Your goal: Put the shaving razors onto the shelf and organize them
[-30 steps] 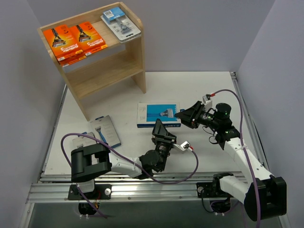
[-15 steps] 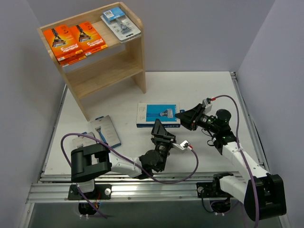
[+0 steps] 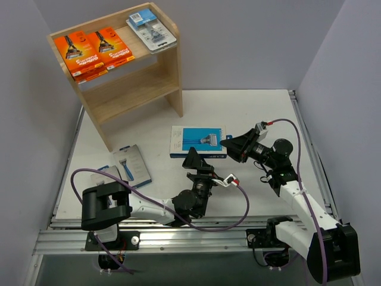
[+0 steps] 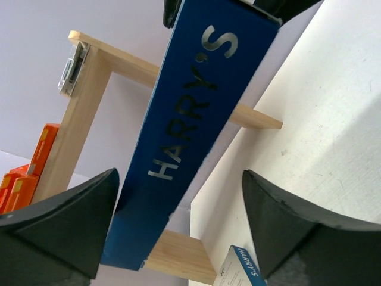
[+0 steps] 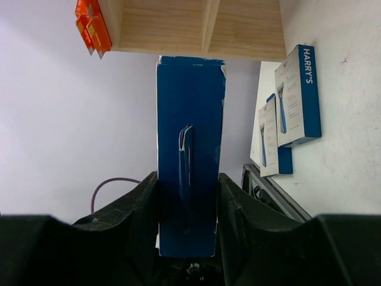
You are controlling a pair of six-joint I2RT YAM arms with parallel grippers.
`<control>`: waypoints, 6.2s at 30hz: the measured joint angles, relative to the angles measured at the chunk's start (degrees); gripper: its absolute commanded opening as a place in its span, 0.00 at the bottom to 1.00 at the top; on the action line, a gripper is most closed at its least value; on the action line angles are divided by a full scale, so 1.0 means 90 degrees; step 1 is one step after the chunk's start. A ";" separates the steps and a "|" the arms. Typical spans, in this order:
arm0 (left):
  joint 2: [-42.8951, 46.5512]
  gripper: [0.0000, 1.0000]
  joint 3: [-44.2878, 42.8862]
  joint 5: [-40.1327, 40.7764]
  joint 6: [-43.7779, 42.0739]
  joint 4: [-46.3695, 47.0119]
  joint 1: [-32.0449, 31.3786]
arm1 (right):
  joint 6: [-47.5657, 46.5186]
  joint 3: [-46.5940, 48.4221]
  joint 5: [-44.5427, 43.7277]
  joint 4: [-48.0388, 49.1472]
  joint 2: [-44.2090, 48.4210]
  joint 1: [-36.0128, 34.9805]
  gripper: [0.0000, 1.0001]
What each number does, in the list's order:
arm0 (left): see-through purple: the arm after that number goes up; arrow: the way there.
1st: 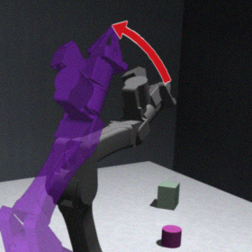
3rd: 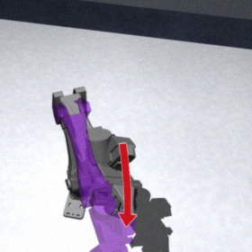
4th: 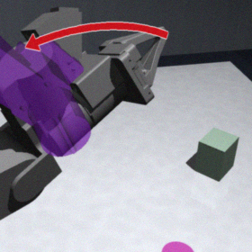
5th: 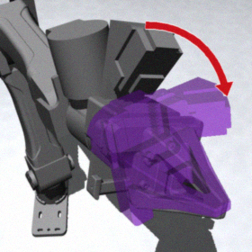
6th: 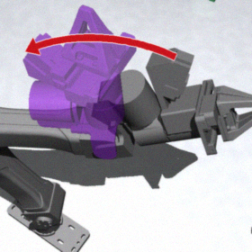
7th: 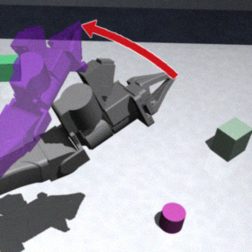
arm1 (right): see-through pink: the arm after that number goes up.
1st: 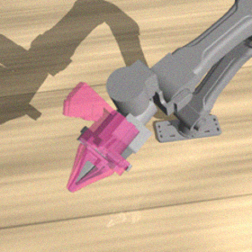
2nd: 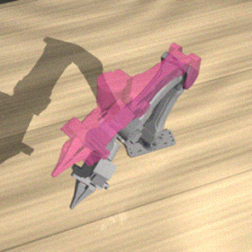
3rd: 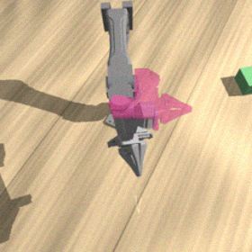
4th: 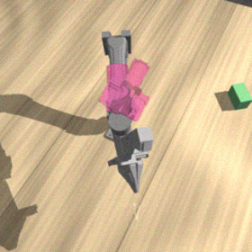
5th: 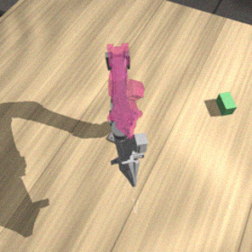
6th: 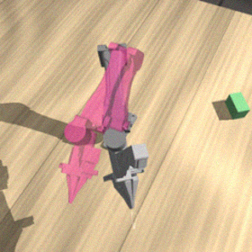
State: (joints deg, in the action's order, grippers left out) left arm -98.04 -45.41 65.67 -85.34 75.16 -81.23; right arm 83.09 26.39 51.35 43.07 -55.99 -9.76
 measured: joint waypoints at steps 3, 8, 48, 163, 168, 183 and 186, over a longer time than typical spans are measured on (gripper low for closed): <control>0.0000 0.95 0.0005 0.0039 0.0119 0.0002 -0.0117 | 0.0097 0.0019 -0.0109 0.0000 0.0002 0.0002 0.00; 0.0153 0.94 0.0080 0.0041 0.0556 -0.0146 -0.0367 | 0.0185 0.0019 -0.0296 0.0002 -0.0017 0.0000 0.00; 0.7830 0.94 -0.0508 0.0903 1.0071 -1.1808 -0.0491 | -0.0699 0.3963 -0.3529 0.0602 -0.4500 -0.2050 0.00; 0.9583 0.94 0.0296 0.1868 0.8485 -1.1431 -0.0420 | -0.0682 0.7698 -0.7754 0.0287 -0.7873 -0.3587 0.05; 0.9583 0.95 0.0296 0.1865 0.8522 -1.1463 -0.0420 | -0.0537 0.7788 -0.7745 0.0282 -0.7917 -0.3587 0.00; 0.9583 0.95 0.0296 0.1855 0.8575 -1.1470 -0.0420 | -0.0355 0.8556 -0.8616 0.0284 -0.8228 -0.3842 0.00; 0.9583 0.95 0.0296 0.1843 0.8578 -1.1470 -0.0420 | -0.0352 0.8650 -0.8850 0.0284 -0.8352 -0.3925 0.00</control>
State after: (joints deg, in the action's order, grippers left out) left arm -11.79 -42.74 82.26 -8.14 -28.08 -85.01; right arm 79.92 104.25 -28.29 45.63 -131.15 -45.08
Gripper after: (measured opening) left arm 0.946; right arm 0.347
